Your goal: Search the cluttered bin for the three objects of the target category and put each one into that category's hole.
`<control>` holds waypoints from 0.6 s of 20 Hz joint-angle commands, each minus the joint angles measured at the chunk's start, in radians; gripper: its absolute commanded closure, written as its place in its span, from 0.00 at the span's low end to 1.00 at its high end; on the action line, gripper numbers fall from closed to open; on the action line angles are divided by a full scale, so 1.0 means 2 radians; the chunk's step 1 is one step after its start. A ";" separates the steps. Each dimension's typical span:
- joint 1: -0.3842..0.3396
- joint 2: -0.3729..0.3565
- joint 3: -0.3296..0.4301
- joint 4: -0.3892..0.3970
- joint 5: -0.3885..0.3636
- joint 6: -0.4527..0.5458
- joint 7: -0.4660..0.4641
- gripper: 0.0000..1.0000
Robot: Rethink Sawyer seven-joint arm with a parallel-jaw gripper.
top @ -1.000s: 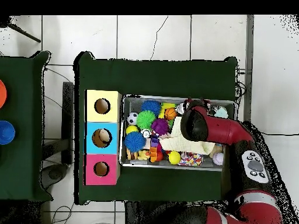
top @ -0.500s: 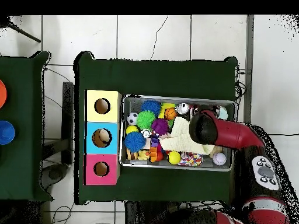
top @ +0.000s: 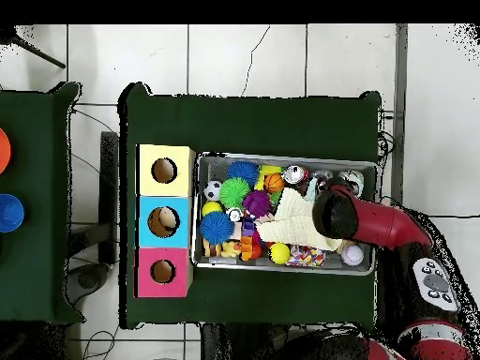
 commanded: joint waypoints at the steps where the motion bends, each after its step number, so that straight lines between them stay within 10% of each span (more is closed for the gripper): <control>1: -0.017 0.028 0.047 0.068 0.010 0.048 0.049 0.00; 12: -0.054 -0.004 0.107 0.109 0.036 0.088 0.033 0.00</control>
